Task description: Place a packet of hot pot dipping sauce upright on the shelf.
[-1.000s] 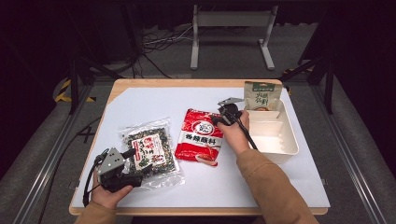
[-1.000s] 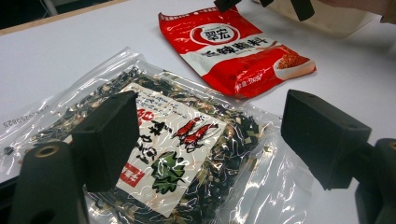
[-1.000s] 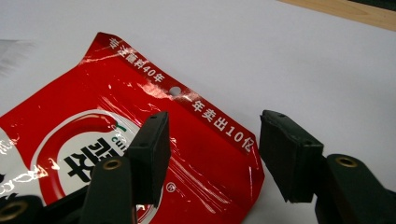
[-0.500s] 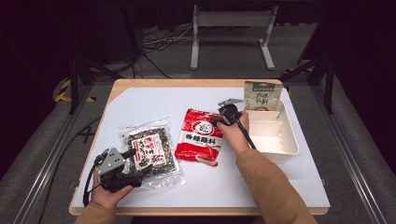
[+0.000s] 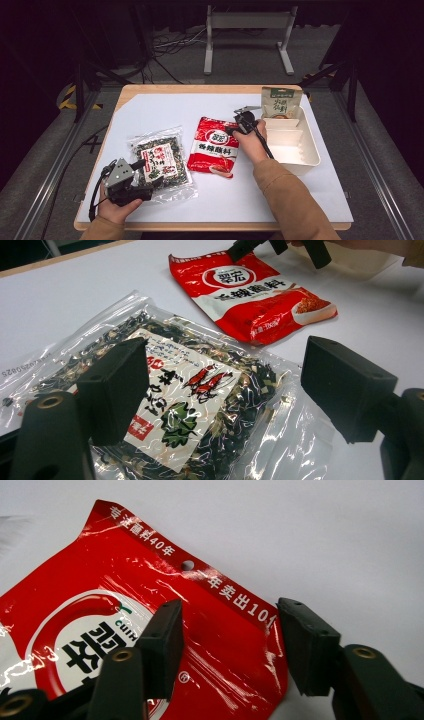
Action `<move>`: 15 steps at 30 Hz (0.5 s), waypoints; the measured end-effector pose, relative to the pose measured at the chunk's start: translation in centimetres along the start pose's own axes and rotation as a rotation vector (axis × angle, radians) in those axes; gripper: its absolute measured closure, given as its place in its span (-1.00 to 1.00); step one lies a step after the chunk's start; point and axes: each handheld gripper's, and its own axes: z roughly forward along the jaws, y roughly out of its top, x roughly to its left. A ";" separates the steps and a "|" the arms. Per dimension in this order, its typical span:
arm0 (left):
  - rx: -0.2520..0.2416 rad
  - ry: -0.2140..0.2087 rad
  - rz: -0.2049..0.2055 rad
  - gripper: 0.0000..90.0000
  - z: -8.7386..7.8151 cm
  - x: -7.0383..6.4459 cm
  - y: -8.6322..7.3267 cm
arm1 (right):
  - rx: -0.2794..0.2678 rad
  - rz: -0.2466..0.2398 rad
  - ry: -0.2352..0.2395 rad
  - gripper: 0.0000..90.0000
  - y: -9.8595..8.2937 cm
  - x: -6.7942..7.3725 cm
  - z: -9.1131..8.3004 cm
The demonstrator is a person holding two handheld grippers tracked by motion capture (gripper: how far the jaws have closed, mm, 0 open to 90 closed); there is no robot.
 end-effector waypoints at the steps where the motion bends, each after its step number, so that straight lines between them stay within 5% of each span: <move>1: 0.000 0.000 -0.001 -0.56 0.0 0.0 0.0 | 0.004 -0.012 -0.003 0.15 0.0 0.0 -0.1; 9: 0.000 0.000 -0.001 -0.56 0.1 0.0 0.0 | -0.002 -0.039 0.055 0.43 0.6 0.4 -1.5; 15: 0.003 0.003 0.003 -0.56 0.1 -0.1 0.0 | 0.036 -0.104 0.094 0.58 0.3 0.8 -1.5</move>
